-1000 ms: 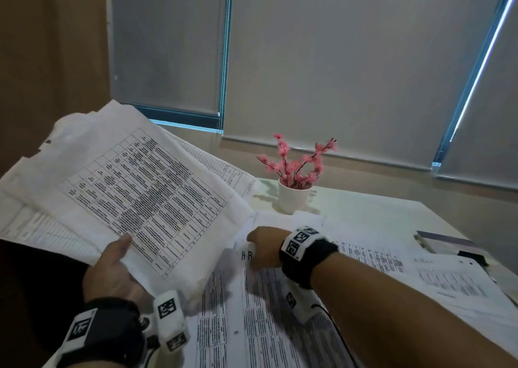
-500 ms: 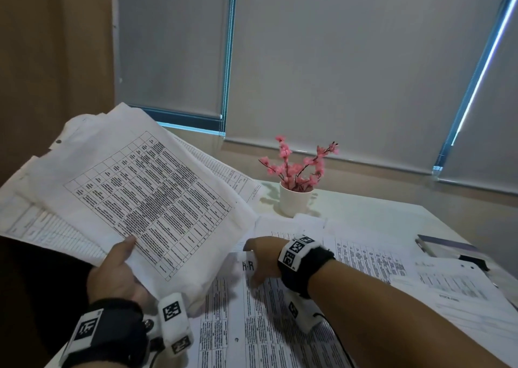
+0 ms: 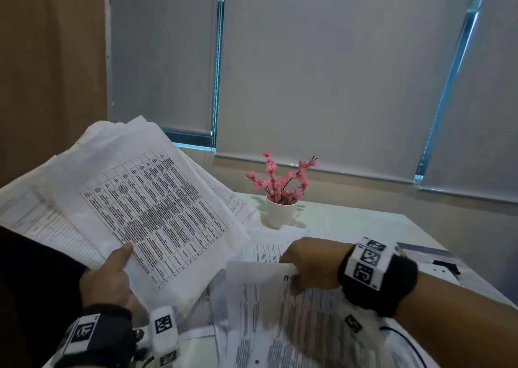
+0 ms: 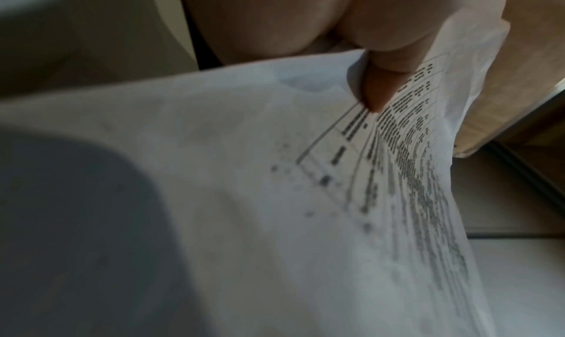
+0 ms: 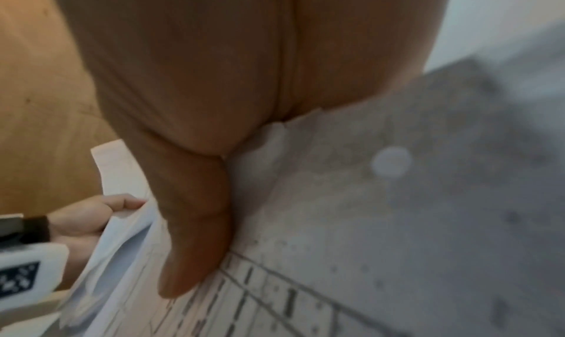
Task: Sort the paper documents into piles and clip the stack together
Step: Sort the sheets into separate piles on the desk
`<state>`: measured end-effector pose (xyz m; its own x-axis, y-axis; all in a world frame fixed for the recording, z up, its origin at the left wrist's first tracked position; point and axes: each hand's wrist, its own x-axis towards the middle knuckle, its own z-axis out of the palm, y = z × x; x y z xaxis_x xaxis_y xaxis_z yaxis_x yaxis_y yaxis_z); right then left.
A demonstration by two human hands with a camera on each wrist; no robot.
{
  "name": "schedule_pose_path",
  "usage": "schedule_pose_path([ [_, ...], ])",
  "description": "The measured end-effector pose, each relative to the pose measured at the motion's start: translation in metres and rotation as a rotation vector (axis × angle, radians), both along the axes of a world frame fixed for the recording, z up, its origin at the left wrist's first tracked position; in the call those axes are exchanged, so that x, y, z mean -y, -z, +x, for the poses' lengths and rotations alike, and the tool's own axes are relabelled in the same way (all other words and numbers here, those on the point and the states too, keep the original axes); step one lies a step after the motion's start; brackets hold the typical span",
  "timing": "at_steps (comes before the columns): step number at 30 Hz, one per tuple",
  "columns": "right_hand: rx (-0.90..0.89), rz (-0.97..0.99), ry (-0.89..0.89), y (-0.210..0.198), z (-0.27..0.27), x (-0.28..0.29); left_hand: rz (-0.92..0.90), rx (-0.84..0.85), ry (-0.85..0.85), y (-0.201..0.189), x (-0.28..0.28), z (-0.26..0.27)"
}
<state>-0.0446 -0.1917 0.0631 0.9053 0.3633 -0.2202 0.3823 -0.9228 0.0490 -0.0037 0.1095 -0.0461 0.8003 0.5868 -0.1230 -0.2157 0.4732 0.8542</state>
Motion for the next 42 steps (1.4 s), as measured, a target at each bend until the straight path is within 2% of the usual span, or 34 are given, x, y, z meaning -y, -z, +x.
schedule_pose_path([
  [3, 0.07, 0.006, 0.042, -0.032, -0.025, 0.026, 0.123, 0.033, -0.026, -0.029, 0.026, -0.019],
  [7, 0.258, 0.092, 0.003, -0.076, -0.045, 0.041, 0.337, 0.026, 0.08, -0.054, 0.055, -0.035],
  [10, 0.474, 0.152, -0.07, -0.105, -0.052, 0.05, 0.498, 0.05, 0.201, -0.064, 0.079, -0.039],
  [15, 0.764, 0.068, -0.121, -0.132, -0.06, 0.058, 0.664, 0.122, 0.441, -0.088, 0.12, -0.065],
  [18, 0.798, 0.016, -0.122, -0.141, -0.064, 0.063, 0.733, 0.163, 0.579, -0.096, 0.137, -0.078],
  [21, 0.741, 0.117, -0.055, -0.146, -0.072, 0.068, 0.796, 0.212, 0.678, -0.104, 0.151, -0.094],
  [25, 0.688, 0.198, 0.006, -0.143, -0.079, 0.077, 0.724, 0.249, 0.783, -0.103, 0.163, -0.103],
  [30, 0.702, 0.213, 0.013, -0.139, -0.084, 0.087, 0.623, 0.283, 0.779, -0.096, 0.156, -0.089],
  [32, 0.723, 0.211, 0.006, -0.138, -0.084, 0.089, 0.741, 0.316, 0.744, -0.098, 0.158, -0.088],
  [35, 0.77, 0.218, -0.028, -0.136, -0.084, 0.086, 0.901, 0.327, 0.558, -0.099, 0.173, -0.089],
  [37, 0.817, 0.222, -0.057, -0.134, -0.084, 0.083, 0.857, 0.318, 0.491, -0.099, 0.18, -0.09],
  [40, 0.97, 0.233, -0.11, -0.127, -0.081, 0.082, 0.757, 0.319, 0.494, -0.097, 0.187, -0.09],
  [42, 1.094, 0.335, -0.066, -0.115, -0.076, 0.087, 0.699, 0.315, 0.496, -0.097, 0.188, -0.088],
])
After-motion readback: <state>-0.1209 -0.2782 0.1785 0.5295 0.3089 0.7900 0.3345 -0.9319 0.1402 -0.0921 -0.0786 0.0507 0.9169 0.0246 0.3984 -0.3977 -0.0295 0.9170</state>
